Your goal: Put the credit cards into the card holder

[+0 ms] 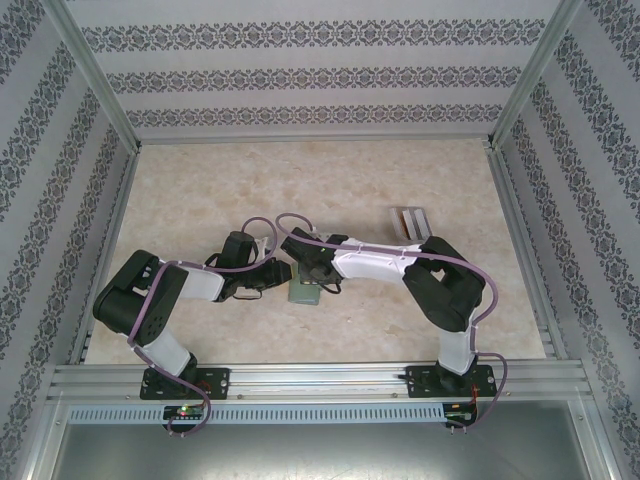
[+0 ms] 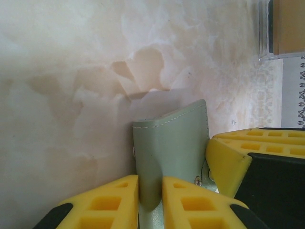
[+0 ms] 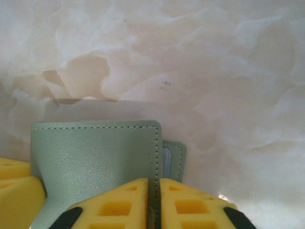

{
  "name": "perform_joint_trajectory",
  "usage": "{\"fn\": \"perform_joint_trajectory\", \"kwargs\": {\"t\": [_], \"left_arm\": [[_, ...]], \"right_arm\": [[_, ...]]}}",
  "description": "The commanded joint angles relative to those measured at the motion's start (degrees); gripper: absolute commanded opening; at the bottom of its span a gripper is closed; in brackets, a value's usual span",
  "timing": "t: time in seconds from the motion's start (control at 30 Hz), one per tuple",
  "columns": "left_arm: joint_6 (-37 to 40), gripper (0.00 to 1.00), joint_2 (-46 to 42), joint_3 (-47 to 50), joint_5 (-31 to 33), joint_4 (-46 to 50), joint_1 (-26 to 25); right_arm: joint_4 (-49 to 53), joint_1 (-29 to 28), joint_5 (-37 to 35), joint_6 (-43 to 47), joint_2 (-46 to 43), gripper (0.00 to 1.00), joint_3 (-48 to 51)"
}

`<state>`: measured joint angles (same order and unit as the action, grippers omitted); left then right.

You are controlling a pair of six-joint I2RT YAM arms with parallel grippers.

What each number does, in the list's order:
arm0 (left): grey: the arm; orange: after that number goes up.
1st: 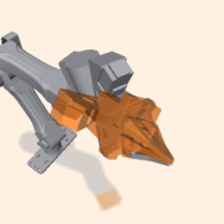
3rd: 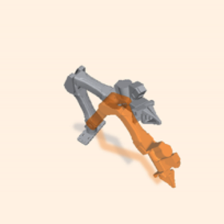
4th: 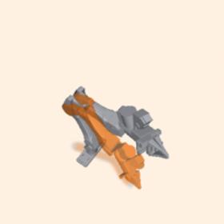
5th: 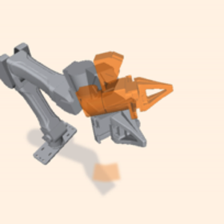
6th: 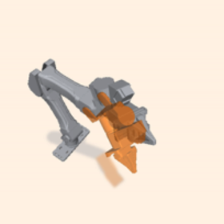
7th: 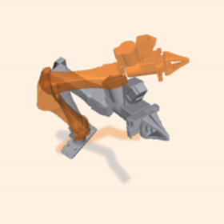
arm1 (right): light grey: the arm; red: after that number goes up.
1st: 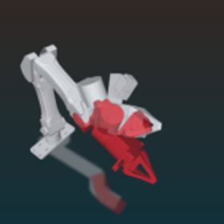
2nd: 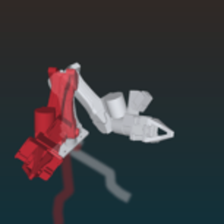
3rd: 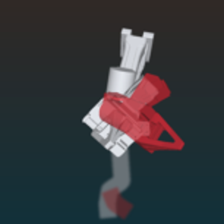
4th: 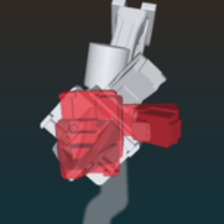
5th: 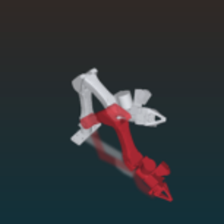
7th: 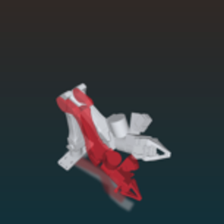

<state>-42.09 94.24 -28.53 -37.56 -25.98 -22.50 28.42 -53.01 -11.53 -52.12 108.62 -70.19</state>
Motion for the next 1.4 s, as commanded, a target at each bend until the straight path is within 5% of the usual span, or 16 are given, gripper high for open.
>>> {"fn": "perform_joint_trajectory", "kwargs": {"t": [0.0, 0.3, 0.5, 0.67, 1.0, 1.37], "left_arm": [[1.36, 0.2, 2.4, 0.56, 1.22, 2.66, -1.23], [0.19, 0.25, 1.59, 0.63, 1.1, -0.87, -3.84], [-1.0, 0.25, 0.86, 1.08, 2.66, -1.52, -4.09], [-0.98, 0.23, 2.35, 0.59, 3.36, -0.82, -4.04], [-1.03, 0.2, 3.33, -0.04, 4.02, -0.22, -4.04], [-1.16, 0.24, 4.64, -1.13, 3.45, 0.35, -4.05]], "right_arm": [[-5.73, 0.13, 1.96, 5.18, -2.39, 0.11, 1.11], [-17.92, 5.85, 13.49, 18.27, -2.29, 0.04, 1.83], [-18.76, 8.44, 21.9, 24.78, 0.24, 0.14, -0.18], [-17.15, 9.01, 15.9, 28.05, -4.61, 0.34, 4.18], [-2.79, 7.93, 5.25, 24.11, -5.07, 0.33, 0.49], [-0.18, 5.84, 4.28, 20.39, 1.56, 0.36, -4.62]]}}
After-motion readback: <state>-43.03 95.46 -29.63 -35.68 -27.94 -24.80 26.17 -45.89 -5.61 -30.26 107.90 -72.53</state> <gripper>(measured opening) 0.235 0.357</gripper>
